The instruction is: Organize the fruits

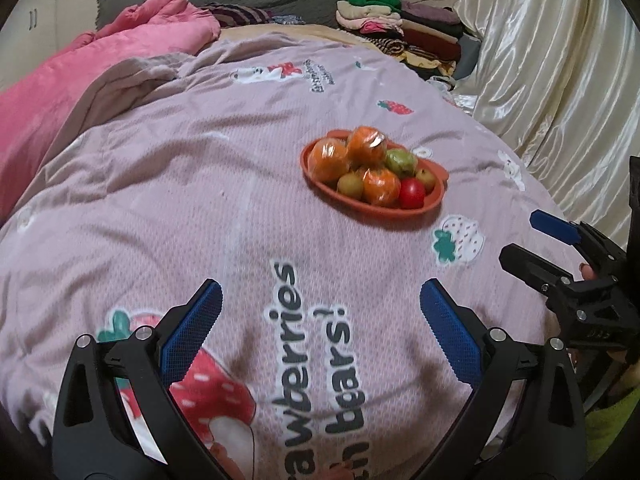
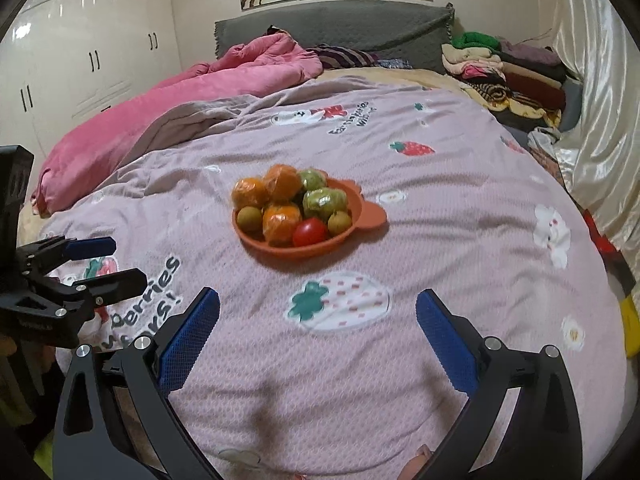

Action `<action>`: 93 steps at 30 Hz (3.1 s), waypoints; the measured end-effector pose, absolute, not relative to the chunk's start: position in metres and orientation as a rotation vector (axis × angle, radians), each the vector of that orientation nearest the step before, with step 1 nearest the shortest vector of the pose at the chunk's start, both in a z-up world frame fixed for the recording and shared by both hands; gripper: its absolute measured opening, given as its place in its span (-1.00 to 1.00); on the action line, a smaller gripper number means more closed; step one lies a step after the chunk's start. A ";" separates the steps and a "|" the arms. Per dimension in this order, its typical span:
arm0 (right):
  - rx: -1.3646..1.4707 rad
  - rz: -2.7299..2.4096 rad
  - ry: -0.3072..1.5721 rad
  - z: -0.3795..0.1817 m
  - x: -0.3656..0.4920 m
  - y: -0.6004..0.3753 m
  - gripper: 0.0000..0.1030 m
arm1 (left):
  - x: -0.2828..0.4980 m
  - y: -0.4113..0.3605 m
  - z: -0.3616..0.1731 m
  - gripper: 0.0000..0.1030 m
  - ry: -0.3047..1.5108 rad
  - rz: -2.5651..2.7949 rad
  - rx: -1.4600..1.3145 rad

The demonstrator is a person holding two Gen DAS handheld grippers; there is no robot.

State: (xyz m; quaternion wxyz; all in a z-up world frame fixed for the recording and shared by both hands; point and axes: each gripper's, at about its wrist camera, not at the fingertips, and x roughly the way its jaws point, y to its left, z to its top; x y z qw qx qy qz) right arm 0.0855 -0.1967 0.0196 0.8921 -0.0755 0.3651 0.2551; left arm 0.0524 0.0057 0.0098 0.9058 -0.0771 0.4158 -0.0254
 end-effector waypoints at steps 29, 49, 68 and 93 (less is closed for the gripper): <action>-0.155 0.503 0.781 0.008 0.065 -0.203 0.91 | 0.043 0.004 0.006 0.81 0.843 -0.030 -0.155; -0.172 0.501 0.787 0.008 0.067 -0.203 0.91 | 0.042 0.003 0.004 0.81 0.848 -0.019 -0.144; -0.175 0.500 0.787 0.008 0.068 -0.203 0.91 | 0.042 0.003 0.003 0.81 0.848 -0.014 -0.140; -0.175 0.494 0.784 0.009 0.068 -0.205 0.91 | 0.042 0.004 0.003 0.81 0.850 -0.010 -0.137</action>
